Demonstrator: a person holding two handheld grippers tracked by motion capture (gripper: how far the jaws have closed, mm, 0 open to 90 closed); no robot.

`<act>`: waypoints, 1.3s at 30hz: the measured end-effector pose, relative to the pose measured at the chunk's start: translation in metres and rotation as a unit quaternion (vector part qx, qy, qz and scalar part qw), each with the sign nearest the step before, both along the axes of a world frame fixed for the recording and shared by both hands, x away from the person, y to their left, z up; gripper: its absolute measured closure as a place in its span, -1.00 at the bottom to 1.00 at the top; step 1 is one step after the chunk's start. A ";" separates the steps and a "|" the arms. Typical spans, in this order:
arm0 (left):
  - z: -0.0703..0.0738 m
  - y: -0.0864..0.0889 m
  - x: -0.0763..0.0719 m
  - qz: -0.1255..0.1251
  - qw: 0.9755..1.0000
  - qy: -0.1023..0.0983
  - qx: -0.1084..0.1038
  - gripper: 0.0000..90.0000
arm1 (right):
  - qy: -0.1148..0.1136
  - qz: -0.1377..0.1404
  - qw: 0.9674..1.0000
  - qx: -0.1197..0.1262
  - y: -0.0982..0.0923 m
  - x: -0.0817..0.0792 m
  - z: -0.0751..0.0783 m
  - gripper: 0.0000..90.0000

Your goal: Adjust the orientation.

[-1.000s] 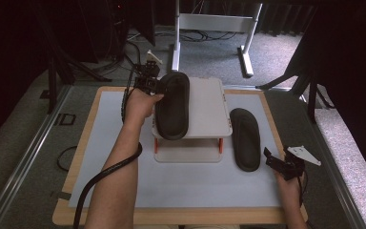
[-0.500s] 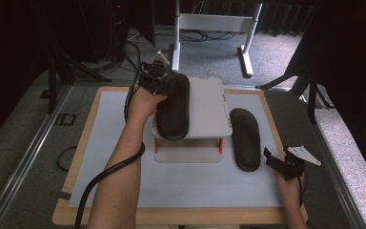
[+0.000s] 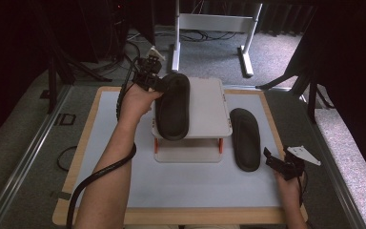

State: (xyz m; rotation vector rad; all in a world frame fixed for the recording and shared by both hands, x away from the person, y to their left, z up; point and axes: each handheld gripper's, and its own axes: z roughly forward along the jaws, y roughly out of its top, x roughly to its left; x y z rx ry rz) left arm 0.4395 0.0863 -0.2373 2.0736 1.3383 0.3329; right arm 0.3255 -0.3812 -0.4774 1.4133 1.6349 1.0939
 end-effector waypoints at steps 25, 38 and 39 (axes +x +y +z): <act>-0.033 0.084 -0.034 0.002 0.997 -0.037 -0.064 0.27 | 0.003 -0.003 1.000 -0.001 0.001 0.000 0.000 -0.64; -0.074 0.108 -0.052 -0.020 0.994 -0.073 -0.081 0.27 | 0.001 -0.003 1.000 -0.002 0.001 0.000 0.000 -0.64; -0.078 0.110 -0.053 -0.019 0.994 -0.075 -0.076 0.27 | 0.002 -0.003 1.000 -0.002 0.001 0.000 0.000 -0.64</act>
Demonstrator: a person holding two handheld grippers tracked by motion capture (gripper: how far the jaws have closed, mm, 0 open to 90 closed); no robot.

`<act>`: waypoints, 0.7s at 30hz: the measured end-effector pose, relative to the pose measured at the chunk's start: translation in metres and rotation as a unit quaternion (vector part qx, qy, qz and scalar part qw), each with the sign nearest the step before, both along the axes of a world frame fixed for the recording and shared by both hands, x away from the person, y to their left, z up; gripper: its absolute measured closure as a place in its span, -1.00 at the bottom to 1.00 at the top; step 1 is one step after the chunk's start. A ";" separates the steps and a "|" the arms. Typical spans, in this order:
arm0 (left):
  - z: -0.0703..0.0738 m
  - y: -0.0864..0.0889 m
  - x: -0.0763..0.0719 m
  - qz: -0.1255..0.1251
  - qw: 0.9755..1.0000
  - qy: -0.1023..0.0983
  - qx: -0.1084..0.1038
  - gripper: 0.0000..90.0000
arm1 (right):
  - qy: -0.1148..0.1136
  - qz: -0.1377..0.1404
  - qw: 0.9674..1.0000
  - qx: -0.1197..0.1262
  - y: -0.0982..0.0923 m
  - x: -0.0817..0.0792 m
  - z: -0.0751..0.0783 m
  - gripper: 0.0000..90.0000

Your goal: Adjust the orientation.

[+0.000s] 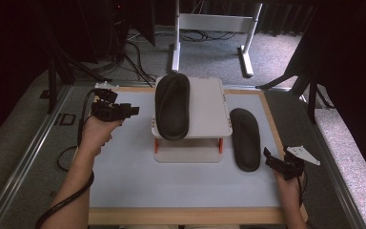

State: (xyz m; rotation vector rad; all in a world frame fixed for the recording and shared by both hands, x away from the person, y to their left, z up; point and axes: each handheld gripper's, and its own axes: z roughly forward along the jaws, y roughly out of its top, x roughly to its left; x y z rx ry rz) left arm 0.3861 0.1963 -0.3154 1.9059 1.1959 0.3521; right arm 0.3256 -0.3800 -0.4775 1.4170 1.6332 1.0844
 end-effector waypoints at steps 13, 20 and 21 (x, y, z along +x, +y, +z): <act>-0.041 0.024 -0.019 0.011 0.999 -0.030 -0.016 0.27 | 0.001 0.000 1.000 0.000 0.000 0.000 0.000 -0.64; -0.062 0.031 -0.030 0.016 0.999 -0.046 -0.016 0.27 | 0.002 -0.001 1.000 -0.002 0.000 0.000 0.000 -0.64; -0.062 0.031 -0.030 0.016 0.999 -0.046 -0.016 0.27 | 0.002 -0.001 1.000 -0.002 0.000 0.000 0.000 -0.64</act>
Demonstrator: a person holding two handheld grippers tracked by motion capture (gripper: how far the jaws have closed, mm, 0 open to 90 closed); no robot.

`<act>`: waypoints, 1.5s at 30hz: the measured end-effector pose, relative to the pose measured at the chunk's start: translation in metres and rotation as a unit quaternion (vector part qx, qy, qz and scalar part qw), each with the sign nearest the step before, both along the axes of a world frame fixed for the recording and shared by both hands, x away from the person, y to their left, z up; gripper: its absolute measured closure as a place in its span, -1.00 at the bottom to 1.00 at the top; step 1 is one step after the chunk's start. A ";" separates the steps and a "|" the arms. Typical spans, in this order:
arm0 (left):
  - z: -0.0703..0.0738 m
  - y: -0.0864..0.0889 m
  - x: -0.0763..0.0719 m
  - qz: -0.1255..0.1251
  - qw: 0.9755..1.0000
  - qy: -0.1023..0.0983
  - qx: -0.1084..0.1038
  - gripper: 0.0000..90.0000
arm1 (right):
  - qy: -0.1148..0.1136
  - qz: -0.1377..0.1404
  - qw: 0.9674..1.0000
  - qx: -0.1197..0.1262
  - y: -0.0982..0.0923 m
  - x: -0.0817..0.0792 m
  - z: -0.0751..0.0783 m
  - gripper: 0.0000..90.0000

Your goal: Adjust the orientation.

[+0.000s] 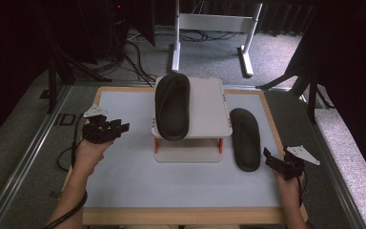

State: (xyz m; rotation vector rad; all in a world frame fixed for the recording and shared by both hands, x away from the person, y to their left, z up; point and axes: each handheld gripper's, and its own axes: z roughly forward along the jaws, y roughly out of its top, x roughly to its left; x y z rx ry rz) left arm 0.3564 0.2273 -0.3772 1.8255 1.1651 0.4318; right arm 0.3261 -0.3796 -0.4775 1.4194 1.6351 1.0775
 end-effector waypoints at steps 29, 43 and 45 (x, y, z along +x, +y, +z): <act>-0.083 0.038 -0.053 0.069 0.996 -0.054 -0.025 0.11 | -0.003 -0.001 1.000 -0.002 0.000 0.000 0.000 -0.64; -0.096 0.045 -0.069 0.132 0.987 -0.087 0.008 -0.84 | -0.002 -0.002 1.000 0.000 0.000 0.000 0.000 -0.64; -0.099 0.047 -0.069 0.141 0.986 -0.090 0.014 -0.98 | 0.000 -0.002 1.000 -0.001 0.000 0.000 0.000 -0.64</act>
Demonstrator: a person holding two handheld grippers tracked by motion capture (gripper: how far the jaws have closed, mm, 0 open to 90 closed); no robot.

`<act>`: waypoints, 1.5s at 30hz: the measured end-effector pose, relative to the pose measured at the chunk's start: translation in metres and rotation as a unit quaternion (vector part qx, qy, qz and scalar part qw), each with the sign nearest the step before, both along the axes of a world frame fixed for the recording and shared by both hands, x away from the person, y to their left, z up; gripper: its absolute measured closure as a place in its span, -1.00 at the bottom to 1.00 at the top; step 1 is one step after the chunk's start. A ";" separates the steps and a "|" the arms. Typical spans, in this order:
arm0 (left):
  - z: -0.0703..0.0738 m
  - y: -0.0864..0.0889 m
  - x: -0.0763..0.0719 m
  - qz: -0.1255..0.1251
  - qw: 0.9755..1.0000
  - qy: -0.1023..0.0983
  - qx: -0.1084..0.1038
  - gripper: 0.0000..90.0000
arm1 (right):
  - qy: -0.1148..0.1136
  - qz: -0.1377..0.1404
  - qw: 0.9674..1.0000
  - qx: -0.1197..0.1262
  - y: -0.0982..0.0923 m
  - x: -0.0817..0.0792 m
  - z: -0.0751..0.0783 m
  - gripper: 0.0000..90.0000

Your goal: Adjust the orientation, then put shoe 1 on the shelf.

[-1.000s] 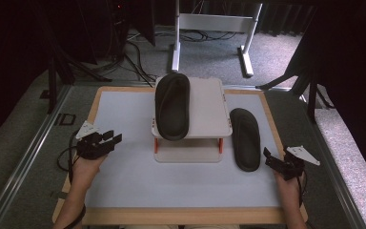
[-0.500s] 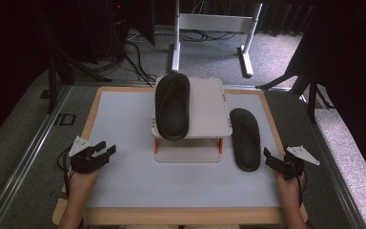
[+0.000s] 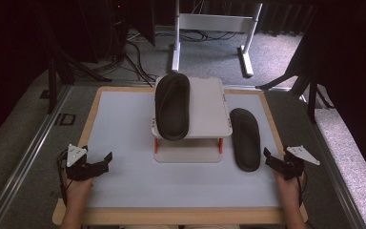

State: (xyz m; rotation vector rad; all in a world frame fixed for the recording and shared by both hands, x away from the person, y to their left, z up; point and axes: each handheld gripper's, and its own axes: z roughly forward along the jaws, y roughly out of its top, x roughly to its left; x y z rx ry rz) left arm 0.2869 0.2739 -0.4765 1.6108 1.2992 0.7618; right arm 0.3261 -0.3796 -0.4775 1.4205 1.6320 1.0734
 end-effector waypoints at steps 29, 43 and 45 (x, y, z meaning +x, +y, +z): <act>-0.013 0.002 -0.015 0.032 0.995 -0.090 -0.007 -0.98 | 0.041 0.033 0.998 0.016 -0.003 0.006 0.002 -0.70; -0.013 0.001 -0.015 0.026 0.996 -0.089 -0.008 -0.98 | 0.056 0.067 0.996 0.028 0.002 0.024 0.039 -0.70; -0.013 0.001 -0.014 0.023 0.996 -0.087 -0.007 -0.98 | 0.063 0.076 0.995 0.024 0.003 0.029 0.042 -0.68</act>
